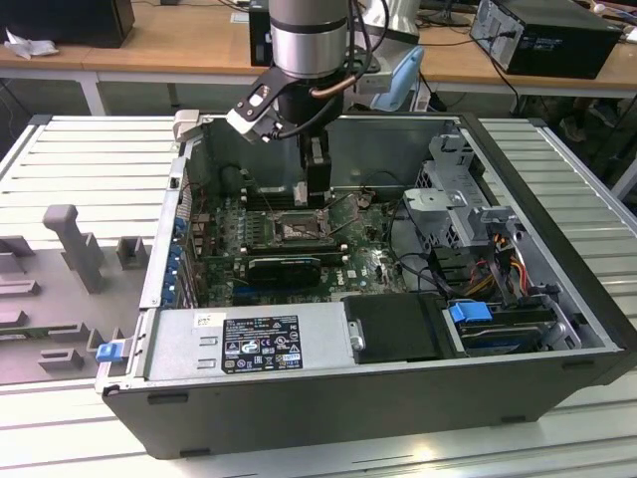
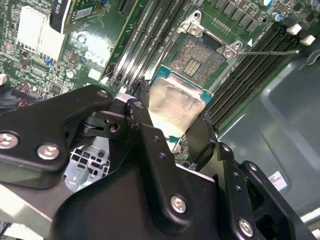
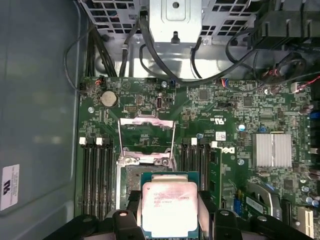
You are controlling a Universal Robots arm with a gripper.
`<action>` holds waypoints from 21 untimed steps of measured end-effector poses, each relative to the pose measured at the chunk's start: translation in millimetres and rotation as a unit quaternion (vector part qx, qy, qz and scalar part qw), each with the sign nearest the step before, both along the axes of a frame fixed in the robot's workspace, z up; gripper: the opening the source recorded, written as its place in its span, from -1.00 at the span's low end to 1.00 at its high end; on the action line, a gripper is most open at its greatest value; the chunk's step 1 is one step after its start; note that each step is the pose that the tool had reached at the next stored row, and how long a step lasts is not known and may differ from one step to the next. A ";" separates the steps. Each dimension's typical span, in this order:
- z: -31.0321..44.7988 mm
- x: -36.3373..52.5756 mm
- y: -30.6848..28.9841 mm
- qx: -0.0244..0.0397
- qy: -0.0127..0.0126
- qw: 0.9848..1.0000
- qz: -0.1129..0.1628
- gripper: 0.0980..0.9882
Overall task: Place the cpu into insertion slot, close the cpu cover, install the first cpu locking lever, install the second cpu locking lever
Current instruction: 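Place the cpu into insertion slot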
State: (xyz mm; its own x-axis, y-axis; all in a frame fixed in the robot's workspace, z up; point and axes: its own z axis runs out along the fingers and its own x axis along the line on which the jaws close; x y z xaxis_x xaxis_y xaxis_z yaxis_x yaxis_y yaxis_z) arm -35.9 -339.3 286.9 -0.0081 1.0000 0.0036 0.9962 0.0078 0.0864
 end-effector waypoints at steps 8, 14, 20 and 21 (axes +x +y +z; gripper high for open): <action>-18.2 0.0 4.4 0.000 0.000 1.000 0.000 -0.02; -31.1 -1.1 6.5 0.000 0.000 1.000 0.002 -0.02; -45.9 -5.2 11.6 0.000 0.000 1.000 0.009 -0.02; -47.0 -5.5 11.8 0.000 0.000 1.000 0.008 -0.02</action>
State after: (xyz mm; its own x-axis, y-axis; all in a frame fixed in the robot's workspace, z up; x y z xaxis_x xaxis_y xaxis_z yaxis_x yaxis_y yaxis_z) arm -41.4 -327.5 239.9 -0.0250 0.9997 0.0036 0.9960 0.0246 0.0864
